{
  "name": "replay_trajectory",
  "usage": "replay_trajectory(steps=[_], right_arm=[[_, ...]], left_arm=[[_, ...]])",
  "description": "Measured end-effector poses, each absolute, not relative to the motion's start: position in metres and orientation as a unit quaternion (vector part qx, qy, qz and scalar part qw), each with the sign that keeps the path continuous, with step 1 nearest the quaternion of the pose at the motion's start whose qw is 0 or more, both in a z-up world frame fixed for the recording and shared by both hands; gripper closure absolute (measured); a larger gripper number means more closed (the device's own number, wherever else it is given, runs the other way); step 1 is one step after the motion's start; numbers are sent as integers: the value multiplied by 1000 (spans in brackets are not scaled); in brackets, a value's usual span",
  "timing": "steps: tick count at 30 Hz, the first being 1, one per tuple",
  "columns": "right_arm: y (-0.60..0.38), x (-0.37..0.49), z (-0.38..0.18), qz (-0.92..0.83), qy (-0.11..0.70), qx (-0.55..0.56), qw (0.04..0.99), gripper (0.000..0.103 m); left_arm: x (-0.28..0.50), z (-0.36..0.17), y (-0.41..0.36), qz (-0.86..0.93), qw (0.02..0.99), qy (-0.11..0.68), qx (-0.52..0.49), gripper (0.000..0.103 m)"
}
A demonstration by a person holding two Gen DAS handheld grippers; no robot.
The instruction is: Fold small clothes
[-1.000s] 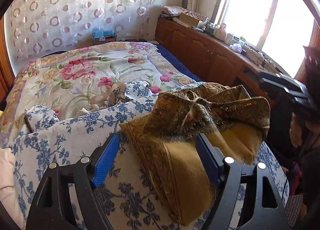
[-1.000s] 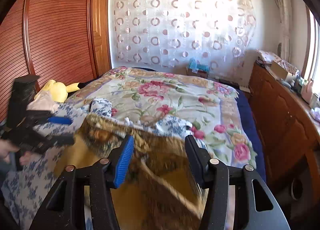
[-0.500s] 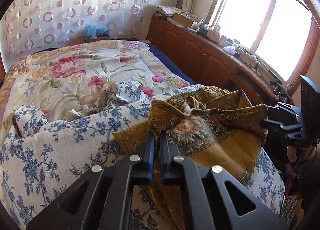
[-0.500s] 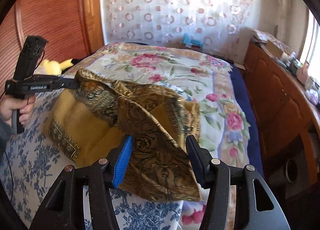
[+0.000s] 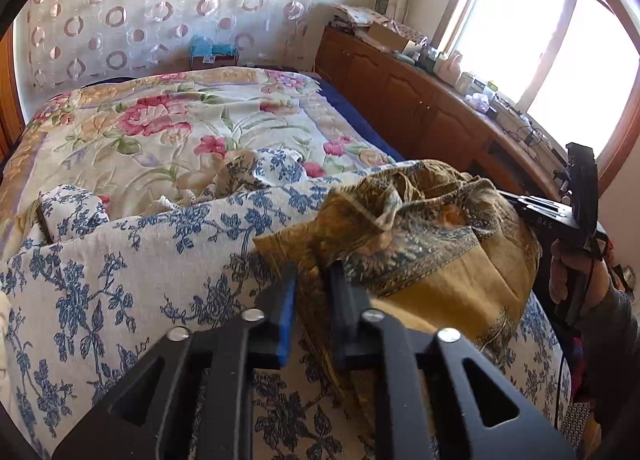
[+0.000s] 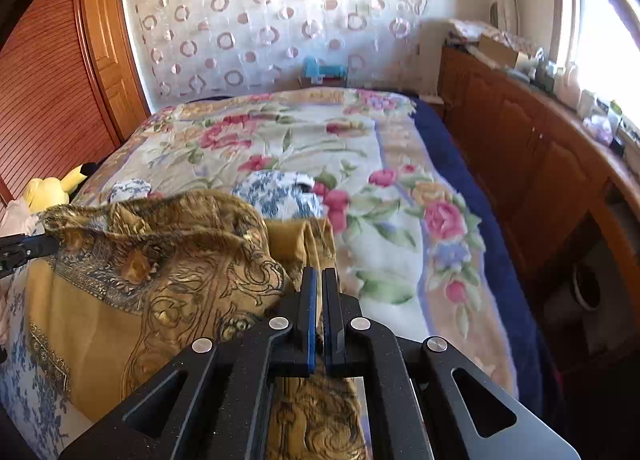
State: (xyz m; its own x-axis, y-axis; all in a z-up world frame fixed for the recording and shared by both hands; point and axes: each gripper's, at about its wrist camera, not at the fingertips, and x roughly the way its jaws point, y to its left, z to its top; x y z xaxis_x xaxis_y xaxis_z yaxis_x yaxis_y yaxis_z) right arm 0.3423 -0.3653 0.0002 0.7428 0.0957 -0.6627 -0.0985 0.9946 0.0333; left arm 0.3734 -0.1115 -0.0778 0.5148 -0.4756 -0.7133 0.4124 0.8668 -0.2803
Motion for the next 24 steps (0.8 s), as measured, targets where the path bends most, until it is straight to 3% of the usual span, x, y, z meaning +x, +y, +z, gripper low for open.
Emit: replay_trajectory(steps=[2, 3, 5, 7, 9, 15, 19, 24], right_arm=[[-367, 343, 7, 56, 353, 8, 934, 101], [-364, 344, 13, 52, 350, 7, 935, 96], [-366, 336, 22, 45, 341, 7, 939, 81], [-368, 323, 31, 45, 330, 16, 943, 48], [-369, 303, 31, 60, 324, 25, 944, 36], [-367, 288, 8, 69, 365, 13, 929, 32], [-386, 300, 3, 77, 392, 65, 914, 30], [-402, 303, 0, 94, 404, 100, 904, 30]], left_arm=[[371, -80, -110, -255, 868, 425, -39, 59], [369, -81, -109, -258, 866, 426, -44, 59], [371, -85, -107, -262, 859, 436, -56, 58], [374, -92, -108, -263, 854, 445, -66, 58], [377, -97, -110, -266, 848, 453, -72, 58], [386, -99, -116, -264, 846, 454, -87, 55], [390, -99, -116, -266, 845, 454, -99, 56], [387, -98, -120, -278, 845, 449, -88, 87]])
